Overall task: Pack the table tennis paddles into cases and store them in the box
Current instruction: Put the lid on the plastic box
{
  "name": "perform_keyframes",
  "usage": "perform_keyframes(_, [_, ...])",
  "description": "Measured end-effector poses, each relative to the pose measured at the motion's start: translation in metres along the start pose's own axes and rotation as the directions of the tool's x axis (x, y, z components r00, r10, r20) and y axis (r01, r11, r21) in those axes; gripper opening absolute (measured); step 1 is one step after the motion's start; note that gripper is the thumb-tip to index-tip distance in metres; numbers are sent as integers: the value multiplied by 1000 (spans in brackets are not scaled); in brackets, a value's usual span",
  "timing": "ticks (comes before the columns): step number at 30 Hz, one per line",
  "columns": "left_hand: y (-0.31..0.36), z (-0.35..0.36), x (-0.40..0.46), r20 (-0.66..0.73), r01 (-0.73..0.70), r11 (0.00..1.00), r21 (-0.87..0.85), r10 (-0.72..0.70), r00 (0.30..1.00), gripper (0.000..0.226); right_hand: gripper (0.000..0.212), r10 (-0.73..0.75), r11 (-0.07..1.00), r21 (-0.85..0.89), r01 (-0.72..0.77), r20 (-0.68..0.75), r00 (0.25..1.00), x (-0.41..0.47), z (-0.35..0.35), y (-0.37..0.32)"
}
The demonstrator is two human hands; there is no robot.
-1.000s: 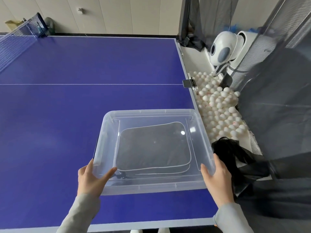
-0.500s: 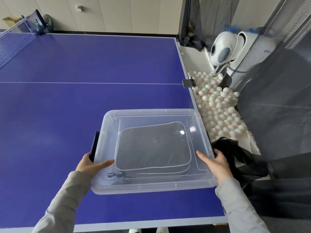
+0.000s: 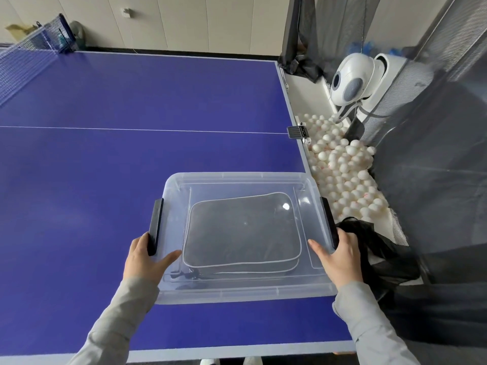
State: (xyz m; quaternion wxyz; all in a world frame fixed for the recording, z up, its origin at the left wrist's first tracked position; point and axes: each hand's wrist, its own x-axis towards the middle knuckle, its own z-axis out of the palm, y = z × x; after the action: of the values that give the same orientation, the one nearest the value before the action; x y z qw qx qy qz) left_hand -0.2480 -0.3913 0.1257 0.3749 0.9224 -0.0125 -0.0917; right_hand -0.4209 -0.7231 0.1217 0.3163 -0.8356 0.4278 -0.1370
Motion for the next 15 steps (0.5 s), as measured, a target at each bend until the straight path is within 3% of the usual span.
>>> perform_keyframes(4, [1,-2,-2,15,-45,999,16,45,999,53,73,-40,999,-28,41,11,999,-1,-1,-1])
perform_keyframes(9, [2,-1,-1,69,0,1000,7,0,998,57,75,-32,999,-23,32,35,999,-3,-2,-1])
perform_keyframes(15, [-2,2,-4,66,85,981,-173,-75,995,62,76,4,1000,9,-5,53,999,-2,-3,-1])
